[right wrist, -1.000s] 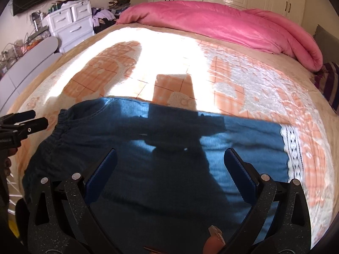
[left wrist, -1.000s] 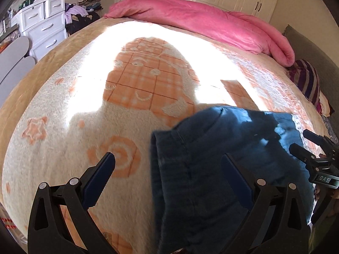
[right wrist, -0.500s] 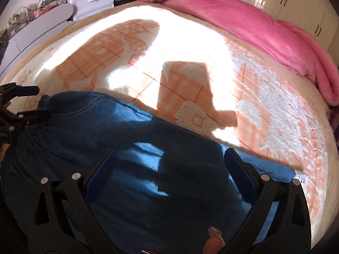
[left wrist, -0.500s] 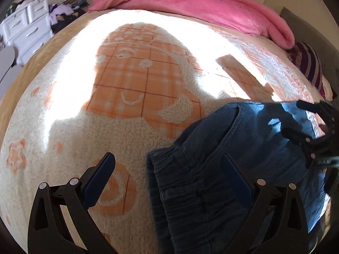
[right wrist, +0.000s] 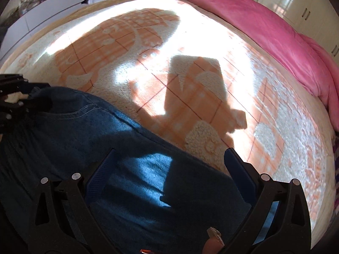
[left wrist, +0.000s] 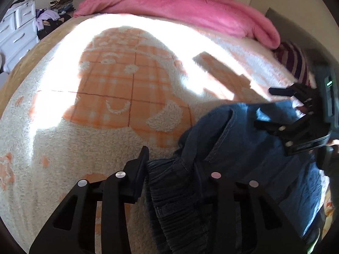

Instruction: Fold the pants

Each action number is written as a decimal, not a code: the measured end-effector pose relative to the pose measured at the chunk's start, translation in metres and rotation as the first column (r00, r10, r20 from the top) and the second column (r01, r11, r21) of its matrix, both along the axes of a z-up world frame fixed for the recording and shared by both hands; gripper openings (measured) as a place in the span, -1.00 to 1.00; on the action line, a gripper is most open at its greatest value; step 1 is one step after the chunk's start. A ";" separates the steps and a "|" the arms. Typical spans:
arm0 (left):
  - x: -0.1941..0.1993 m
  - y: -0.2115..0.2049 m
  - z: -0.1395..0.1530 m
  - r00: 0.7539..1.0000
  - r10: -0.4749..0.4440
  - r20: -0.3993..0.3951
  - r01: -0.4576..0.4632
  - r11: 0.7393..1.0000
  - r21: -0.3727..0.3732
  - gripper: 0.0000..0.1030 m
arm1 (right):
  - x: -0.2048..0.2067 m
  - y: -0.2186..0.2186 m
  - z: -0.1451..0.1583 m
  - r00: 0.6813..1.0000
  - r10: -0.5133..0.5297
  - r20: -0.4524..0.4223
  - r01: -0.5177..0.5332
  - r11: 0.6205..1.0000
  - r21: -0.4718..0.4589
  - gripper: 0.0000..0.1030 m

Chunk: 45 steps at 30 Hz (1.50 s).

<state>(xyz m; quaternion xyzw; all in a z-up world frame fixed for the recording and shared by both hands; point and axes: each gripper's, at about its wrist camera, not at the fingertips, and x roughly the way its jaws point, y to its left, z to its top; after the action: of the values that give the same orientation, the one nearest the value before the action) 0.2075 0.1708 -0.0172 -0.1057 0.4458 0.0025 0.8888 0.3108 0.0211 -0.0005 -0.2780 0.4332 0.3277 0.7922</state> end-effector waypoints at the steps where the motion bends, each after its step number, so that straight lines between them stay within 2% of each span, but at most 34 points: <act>1: -0.004 0.001 0.003 1.000 0.002 0.012 -0.002 1.000 -0.003 -0.31 | -0.001 0.003 -0.001 1.000 0.015 0.001 -0.015 1.000 -0.007 0.84; 5: -0.019 -0.003 0.016 0.998 -0.007 0.064 0.007 1.000 0.005 -0.32 | -0.006 0.009 -0.004 0.998 0.071 -0.001 -0.071 0.997 0.010 0.84; 7: -0.026 -0.006 0.021 0.997 -0.009 0.082 0.008 1.000 0.011 -0.32 | -0.011 0.010 -0.005 0.995 0.100 -0.002 -0.100 0.994 0.033 0.55; 9: -0.028 -0.007 0.022 0.996 -0.008 0.088 0.006 1.000 0.018 -0.32 | -0.019 0.010 -0.005 0.991 0.130 -0.029 -0.128 0.990 0.062 -0.09; 10: -0.029 -0.008 0.022 0.996 -0.005 0.088 0.003 1.000 0.027 -0.32 | -0.022 0.009 -0.005 0.990 0.138 -0.042 -0.134 0.988 0.082 -0.23; 11: -0.029 -0.008 0.022 0.996 -0.003 0.090 0.000 0.999 0.032 -0.32 | -0.026 0.008 -0.004 0.988 0.144 -0.054 -0.138 0.985 0.102 -0.52; 12: -0.031 -0.009 0.023 0.995 0.002 0.095 -0.006 0.999 0.039 -0.32 | -0.031 0.005 -0.001 0.987 0.148 -0.069 -0.138 0.982 0.129 -0.69; 14: -0.036 -0.010 0.026 0.993 0.010 0.114 -0.015 0.999 0.049 -0.31 | -0.038 -0.001 0.005 0.987 0.147 -0.060 -0.136 0.978 0.159 -0.79; 17: -0.044 -0.013 0.031 0.989 0.006 0.151 -0.016 0.998 0.065 -0.31 | -0.052 -0.018 0.022 0.990 0.136 -0.035 -0.125 0.967 0.223 -0.85; 24: -0.065 -0.028 0.047 0.979 -0.026 0.201 0.002 0.993 0.118 -0.31 | -0.093 -0.051 0.060 0.996 0.085 0.009 -0.083 0.930 0.359 -0.87; 29: -0.086 -0.038 0.060 0.969 -0.064 0.240 0.023 0.986 0.167 -0.30 | -0.127 -0.065 0.071 0.997 0.068 0.039 -0.077 0.918 0.388 -0.87; 37: -0.135 -0.048 0.064 0.965 -0.084 0.248 0.045 0.986 0.159 -0.27 | -0.191 -0.084 0.067 0.997 0.077 -0.001 -0.068 0.897 0.437 -0.87; 45: -0.179 -0.055 0.049 0.976 -0.083 0.200 0.055 0.988 0.144 -0.27 | -0.240 -0.088 0.052 0.993 0.112 -0.026 -0.091 0.904 0.419 -0.87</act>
<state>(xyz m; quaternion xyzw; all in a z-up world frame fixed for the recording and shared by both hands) 0.0284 0.1160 0.0321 -0.0284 0.3540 -0.0087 0.9348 0.0709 -0.0664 0.0518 -0.1165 0.3577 0.4601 0.8042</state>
